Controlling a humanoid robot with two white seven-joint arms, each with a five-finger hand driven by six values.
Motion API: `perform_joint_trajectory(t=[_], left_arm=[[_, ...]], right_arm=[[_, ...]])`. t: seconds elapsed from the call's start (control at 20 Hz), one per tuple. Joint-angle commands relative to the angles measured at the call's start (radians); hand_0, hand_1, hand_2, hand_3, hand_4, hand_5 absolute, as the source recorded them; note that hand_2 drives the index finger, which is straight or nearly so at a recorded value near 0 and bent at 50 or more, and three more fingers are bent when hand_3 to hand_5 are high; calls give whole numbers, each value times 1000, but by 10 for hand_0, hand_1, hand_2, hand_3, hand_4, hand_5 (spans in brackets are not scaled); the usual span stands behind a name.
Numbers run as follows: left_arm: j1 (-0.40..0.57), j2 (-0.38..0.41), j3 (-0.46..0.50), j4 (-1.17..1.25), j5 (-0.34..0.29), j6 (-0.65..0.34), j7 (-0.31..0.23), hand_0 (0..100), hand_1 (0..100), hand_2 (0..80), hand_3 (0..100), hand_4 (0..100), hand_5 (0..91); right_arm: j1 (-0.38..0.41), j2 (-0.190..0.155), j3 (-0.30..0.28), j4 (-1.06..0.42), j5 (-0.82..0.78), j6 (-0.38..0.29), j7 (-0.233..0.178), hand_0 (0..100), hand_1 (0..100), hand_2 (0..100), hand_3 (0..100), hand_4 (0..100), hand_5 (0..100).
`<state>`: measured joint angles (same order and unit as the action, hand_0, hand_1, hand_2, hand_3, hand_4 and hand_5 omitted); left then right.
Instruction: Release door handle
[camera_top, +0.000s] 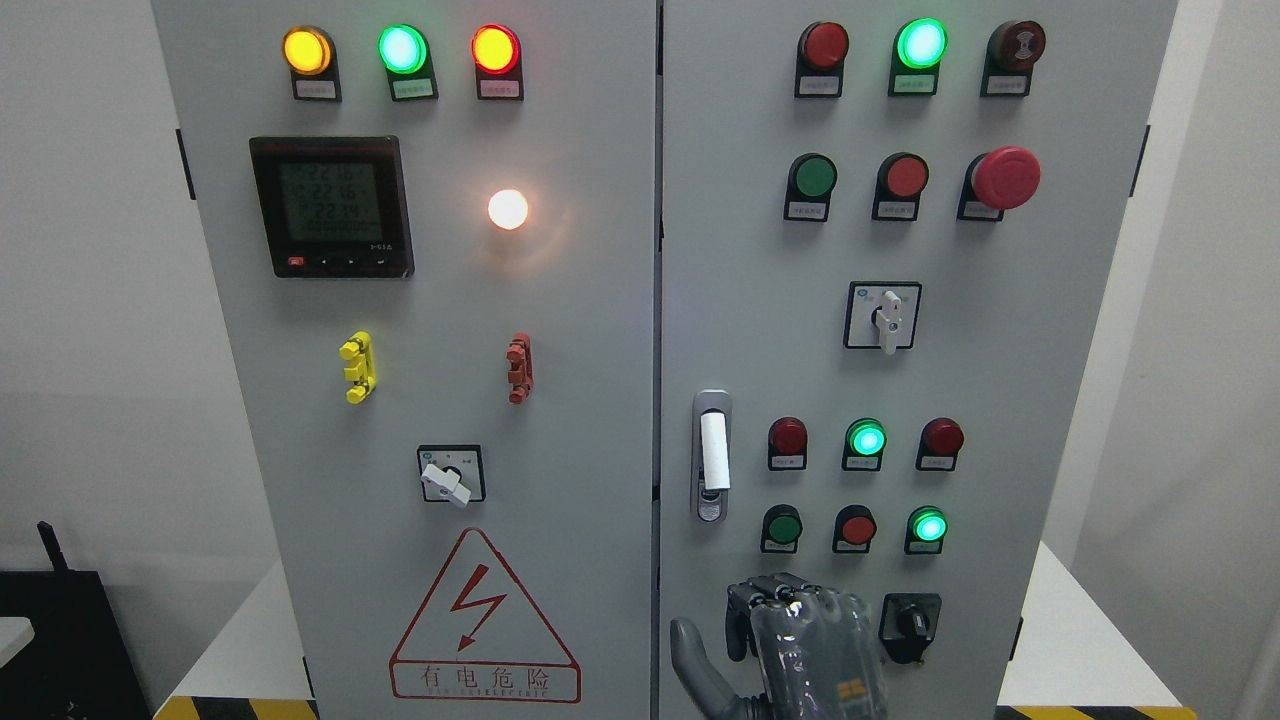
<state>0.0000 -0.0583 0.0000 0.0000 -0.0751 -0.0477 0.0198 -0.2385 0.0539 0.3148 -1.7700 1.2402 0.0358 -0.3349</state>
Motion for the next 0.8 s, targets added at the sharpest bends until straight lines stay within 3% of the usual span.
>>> perform_joint_trajectory(t=[0.0,0.25,0.5,0.65,0.75], left_arm=[[-3,0,2,9,0,0,0,120,389,0,0,0,0],[-3,0,2,9,0,0,0,120,389,0,0,0,0],[-3,0,2,9,0,0,0,120,389,0,0,0,0],[-3,0,2,9,0,0,0,120,389,0,0,0,0],[-3,0,2,9,0,0,0,120,389,0,0,0,0]], right_arm=[[-5,-49,-25,-17,53,41,8,416,10,885,1000,981,992],[1,-95,-26,-46,87,44,10,421,27,885,1000,984,993],[1,-95,-23,-80,128,39,10,438,16,882,1000,922,995],[1,-86,-23,-94,136,39,51,447,9,879,1000,908,996],[-1,-82,-19,-98,137,39,54,445,9,879,1000,912,996]])
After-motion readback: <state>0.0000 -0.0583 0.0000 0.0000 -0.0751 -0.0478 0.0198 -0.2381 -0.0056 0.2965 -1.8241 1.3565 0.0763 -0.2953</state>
